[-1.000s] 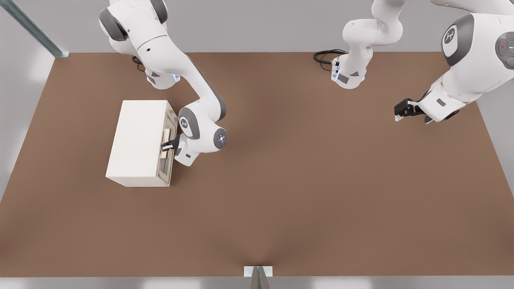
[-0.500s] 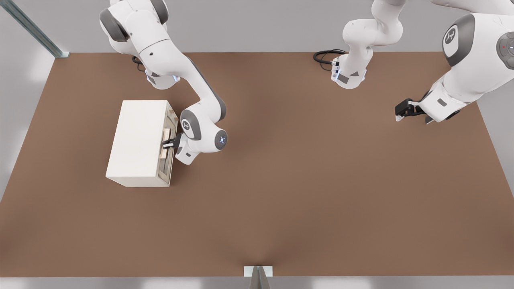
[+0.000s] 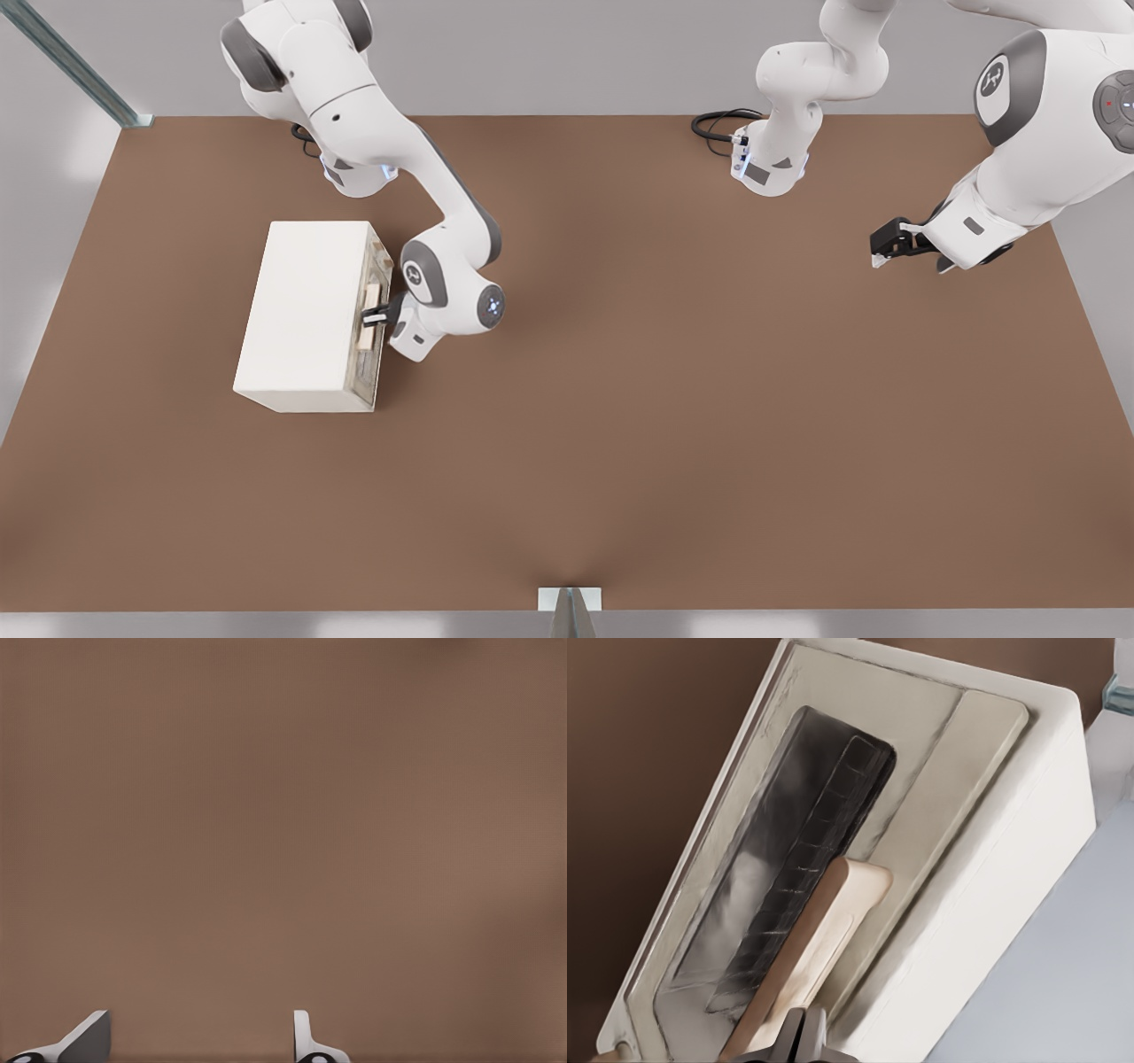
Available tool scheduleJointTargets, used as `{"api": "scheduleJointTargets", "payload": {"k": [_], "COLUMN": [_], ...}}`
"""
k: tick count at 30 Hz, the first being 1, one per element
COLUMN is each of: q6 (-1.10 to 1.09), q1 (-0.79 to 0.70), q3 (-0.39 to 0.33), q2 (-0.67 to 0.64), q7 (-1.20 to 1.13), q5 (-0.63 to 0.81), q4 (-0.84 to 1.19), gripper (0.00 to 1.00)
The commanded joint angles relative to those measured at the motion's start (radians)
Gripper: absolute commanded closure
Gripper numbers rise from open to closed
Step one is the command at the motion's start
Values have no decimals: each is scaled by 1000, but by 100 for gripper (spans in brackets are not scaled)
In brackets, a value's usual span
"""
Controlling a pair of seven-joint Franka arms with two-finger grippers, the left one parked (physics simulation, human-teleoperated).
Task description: Keep left arm still and open the oven door with right arm
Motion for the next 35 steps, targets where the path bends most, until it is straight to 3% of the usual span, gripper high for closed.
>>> {"api": "scheduleJointTargets", "payload": {"k": [1,4,7,8,9,11,17,35], "q6": [-1,-24,-61,-58,-59,-71,-9,-44], "q1": [14,1,-214,-314,-418,-513,-538,-558], "q3": [2,-1,-8,-8,-9,-12,-24,-15], "q2": [-3,5,-1,-3,-3,-96,-400,-385], "q7": [25,-56,-292,-344,-390,-409,-407,-397], "q5": [8,65,307,425,548,559,556,556], "q4": [18,110,282,310,342,347,167,173], "gripper": [79,79,79,61,0,0,0,0]}}
